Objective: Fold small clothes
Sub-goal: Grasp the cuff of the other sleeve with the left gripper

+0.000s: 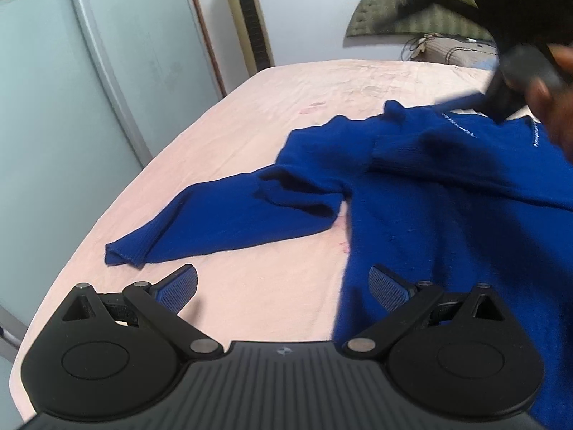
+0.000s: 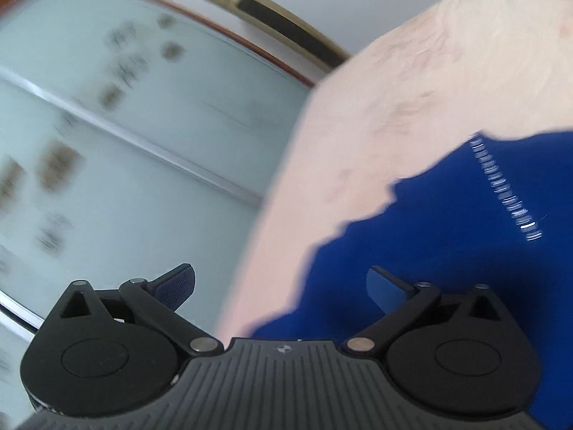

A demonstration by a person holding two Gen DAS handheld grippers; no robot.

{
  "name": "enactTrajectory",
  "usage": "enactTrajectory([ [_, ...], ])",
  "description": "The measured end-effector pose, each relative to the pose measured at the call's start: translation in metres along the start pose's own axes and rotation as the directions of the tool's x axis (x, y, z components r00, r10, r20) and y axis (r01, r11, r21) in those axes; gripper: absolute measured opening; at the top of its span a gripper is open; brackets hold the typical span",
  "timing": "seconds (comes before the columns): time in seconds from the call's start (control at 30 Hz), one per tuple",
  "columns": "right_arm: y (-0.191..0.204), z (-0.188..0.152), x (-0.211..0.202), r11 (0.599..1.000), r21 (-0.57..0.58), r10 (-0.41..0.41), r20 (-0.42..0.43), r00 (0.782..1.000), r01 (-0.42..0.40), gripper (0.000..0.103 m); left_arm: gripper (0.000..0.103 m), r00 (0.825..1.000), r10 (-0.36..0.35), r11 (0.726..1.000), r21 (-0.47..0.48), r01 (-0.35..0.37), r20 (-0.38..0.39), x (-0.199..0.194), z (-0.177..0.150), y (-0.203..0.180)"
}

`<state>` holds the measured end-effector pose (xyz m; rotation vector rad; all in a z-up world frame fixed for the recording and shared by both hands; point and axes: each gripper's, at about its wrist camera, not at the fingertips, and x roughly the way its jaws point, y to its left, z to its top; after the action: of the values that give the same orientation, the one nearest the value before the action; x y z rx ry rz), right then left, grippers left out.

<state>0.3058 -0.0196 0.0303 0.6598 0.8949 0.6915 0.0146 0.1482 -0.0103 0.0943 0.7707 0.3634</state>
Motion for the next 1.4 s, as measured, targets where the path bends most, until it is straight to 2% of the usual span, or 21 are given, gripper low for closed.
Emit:
enactTrajectory([
  [0.07,-0.003,-0.010,0.005,0.999,-0.035,-0.043,-0.044,0.998,0.042,0.102,0.103,1.000,0.011,1.000,-0.008,-0.011,-0.007,0.002,-0.001,0.004],
  [0.2,-0.025,-0.028,0.014,0.988,-0.005,-0.155,-0.120,0.981,0.156,0.100,0.103,1.000,0.025,0.999,-0.043,-0.026,-0.007,0.002,-0.003,0.015],
  [0.3,-0.011,-0.042,0.000,0.985,-0.064,-0.165,-0.076,0.983,0.161,0.099,0.103,0.999,0.035,0.994,-0.101,-0.032,0.020,0.000,-0.003,0.035],
  [0.37,0.010,-0.053,-0.018,0.975,-0.158,-0.162,-0.017,0.987,0.157,0.099,0.103,0.999,0.031,0.984,-0.174,-0.029,0.010,0.006,-0.001,0.055],
  [0.43,0.031,-0.069,-0.035,0.927,-0.291,-0.224,0.077,0.972,0.236,0.100,0.102,1.000,-0.003,0.958,-0.286,0.000,-0.009,0.014,0.000,0.078],
  [0.5,0.052,-0.093,-0.048,0.844,-0.417,-0.289,0.177,0.941,0.337,0.102,0.102,0.997,-0.072,0.896,-0.440,0.060,-0.011,0.023,-0.002,0.106],
  [0.53,0.058,-0.105,-0.053,0.806,-0.462,-0.308,0.208,0.928,0.371,0.102,0.102,0.992,-0.122,0.846,-0.524,0.098,-0.011,0.029,-0.005,0.119],
  [0.57,0.061,-0.114,-0.058,0.780,-0.490,-0.319,0.224,0.921,0.390,0.102,0.102,0.984,-0.179,0.785,-0.605,0.136,-0.011,0.035,-0.008,0.131],
  [0.6,0.062,-0.123,-0.058,0.768,-0.504,-0.321,0.230,0.919,0.395,0.102,0.102,0.967,-0.257,0.695,-0.694,0.186,0.001,0.044,-0.013,0.144],
  [0.67,0.058,-0.132,-0.064,0.783,-0.495,-0.309,0.217,0.926,0.377,0.102,0.102,0.929,-0.368,0.531,-0.808,0.253,0.049,0.060,-0.024,0.160],
  [0.7,0.054,-0.136,-0.069,0.797,-0.480,-0.304,0.204,0.931,0.365,0.102,0.102,0.926,-0.369,0.490,-0.831,0.264,0.077,0.063,-0.026,0.165],
  [0.77,0.047,-0.141,-0.069,0.823,-0.446,-0.300,0.183,0.936,0.351,0.102,0.102,0.921,-0.375,0.450,-0.848,0.280,0.105,0.067,-0.026,0.168],
  [0.8,0.045,-0.144,-0.072,0.830,-0.434,-0.300,0.179,0.937,0.349,0.102,0.102,0.914,-0.388,0.418,-0.861,0.291,0.121,0.071,-0.027,0.169],
  [0.87,0.040,-0.149,-0.075,0.833,-0.421,-0.309,0.184,0.933,0.359,0.102,0.102,0.909,-0.386,0.358,-0.883,0.304,0.157,0.079,-0.029,0.172],
  [0.93,0.036,-0.152,-0.081,0.835,-0.399,-0.325,0.197,0.925,0.379,0.102,0.101,0.908,-0.376,0.320,-0.895,0.313,0.183,0.086,-0.027,0.171],
  [1.0,0.028,-0.157,-0.084,0.842,-0.374,-0.333,0.209,0.920,0.390,0.102,0.100,0.916,-0.350,0.305,-0.901,0.307,0.194,0.092,-0.022,0.170],
  [1.07,0.023,-0.159,-0.088,0.848,-0.358,-0.331,0.217,0.918,0.390,0.102,0.081,0.927,-0.329,0.306,-0.908,0.286,0.181,0.101,-0.015,0.167],
  [1.17,0.021,-0.161,-0.094,0.848,-0.353,-0.331,0.232,0.915,0.396,0.102,0.047,0.942,-0.294,0.317,-0.913,0.255,0.161,0.112,-0.010,0.166],
  [1.23,0.020,-0.163,-0.096,0.845,-0.353,-0.334,0.235,0.913,0.400,0.102,0.011,0.944,-0.301,0.308,-0.924,0.227,0.132,0.120,-0.009,0.165],
  [1.33,0.017,-0.167,-0.099,0.843,-0.349,-0.349,0.222,0.910,0.409,0.102,0.005,0.949,-0.302,0.364,-0.908,0.206,0.094,0.127,-0.002,0.162],
  [1.4,0.012,-0.169,-0.102,0.844,-0.344,-0.356,0.213,0.910,0.411,0.102,0.004,0.963,-0.256,0.457,-0.868,0.192,0.079,0.121,0.011,0.161],
])
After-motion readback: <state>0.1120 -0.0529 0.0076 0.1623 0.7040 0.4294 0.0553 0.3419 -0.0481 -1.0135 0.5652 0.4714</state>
